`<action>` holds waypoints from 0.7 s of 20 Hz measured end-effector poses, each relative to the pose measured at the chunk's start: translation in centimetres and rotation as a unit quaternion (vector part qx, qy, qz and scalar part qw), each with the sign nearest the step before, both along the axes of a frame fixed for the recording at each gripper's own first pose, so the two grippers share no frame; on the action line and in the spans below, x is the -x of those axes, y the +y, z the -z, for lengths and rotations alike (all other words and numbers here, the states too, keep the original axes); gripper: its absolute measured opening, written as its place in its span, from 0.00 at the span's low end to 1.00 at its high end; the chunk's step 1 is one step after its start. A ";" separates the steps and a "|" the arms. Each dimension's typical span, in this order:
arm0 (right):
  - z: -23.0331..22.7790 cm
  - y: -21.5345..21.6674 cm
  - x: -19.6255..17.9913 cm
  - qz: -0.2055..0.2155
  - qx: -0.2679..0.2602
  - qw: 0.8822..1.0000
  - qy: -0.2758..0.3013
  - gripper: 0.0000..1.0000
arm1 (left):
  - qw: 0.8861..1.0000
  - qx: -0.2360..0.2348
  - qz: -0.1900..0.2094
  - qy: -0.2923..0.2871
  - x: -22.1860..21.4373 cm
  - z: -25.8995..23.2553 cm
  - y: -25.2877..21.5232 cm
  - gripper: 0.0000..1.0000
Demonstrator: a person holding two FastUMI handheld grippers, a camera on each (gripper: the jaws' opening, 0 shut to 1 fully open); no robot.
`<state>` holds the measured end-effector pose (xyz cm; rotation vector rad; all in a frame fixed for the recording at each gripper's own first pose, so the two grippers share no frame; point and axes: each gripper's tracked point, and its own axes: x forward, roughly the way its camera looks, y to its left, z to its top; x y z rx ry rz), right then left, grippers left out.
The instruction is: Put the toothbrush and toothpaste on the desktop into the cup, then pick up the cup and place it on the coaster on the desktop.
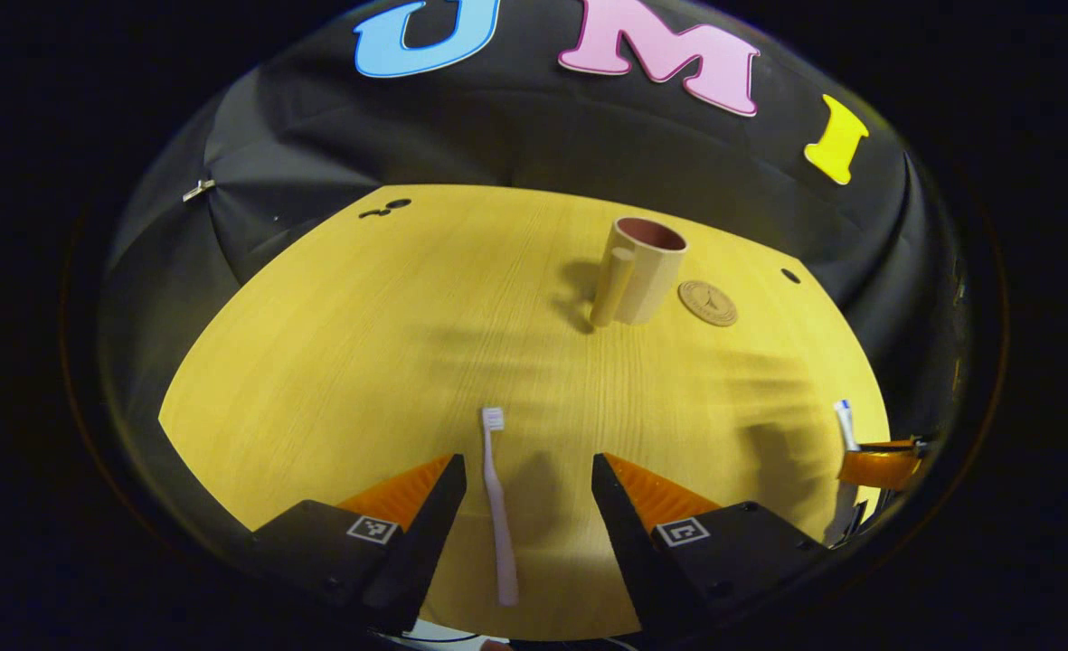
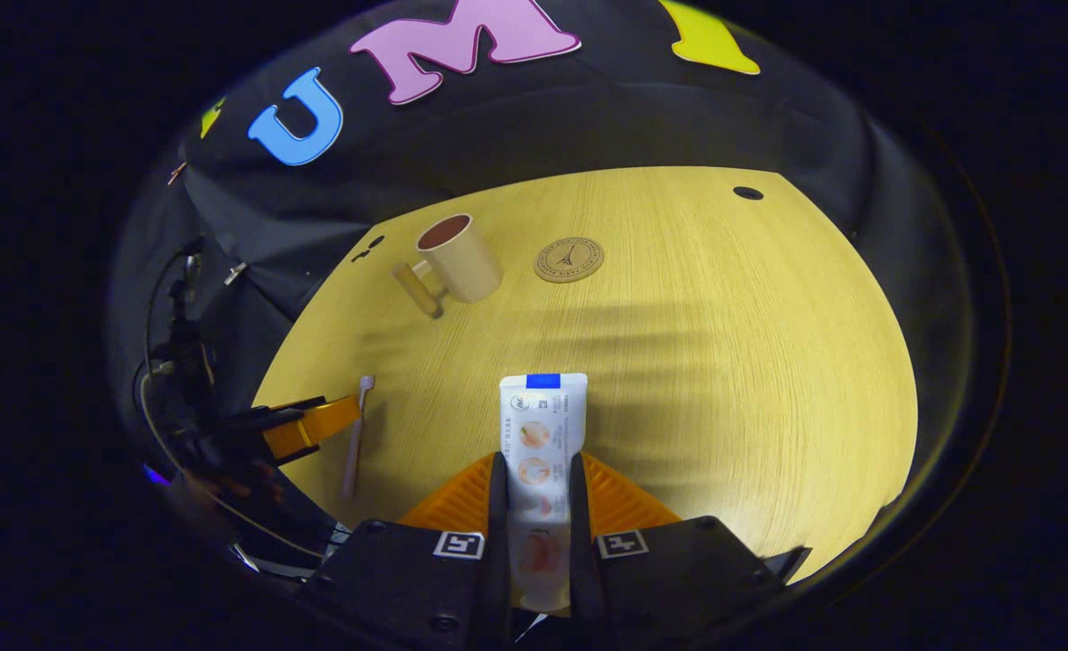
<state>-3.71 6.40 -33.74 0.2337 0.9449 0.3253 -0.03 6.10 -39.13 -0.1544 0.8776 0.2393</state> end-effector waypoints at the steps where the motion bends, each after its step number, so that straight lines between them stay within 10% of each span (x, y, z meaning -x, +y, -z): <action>1: -0.1 -0.2 0.1 -0.001 0.000 1.000 -0.003 0.30 | 1.000 -0.004 -0.001 0.009 0.0 0.6 0.2 0.87; 7: -0.7 -1.4 0.7 0.000 -0.008 1.000 -0.008 0.30 | 0.998 0.006 -0.019 0.065 0.9 3.6 1.2 0.83; 14: -0.6 -3.3 1.1 0.015 -0.016 1.000 -0.004 0.30 | 0.996 -0.011 0.002 0.084 0.8 3.8 1.2 0.48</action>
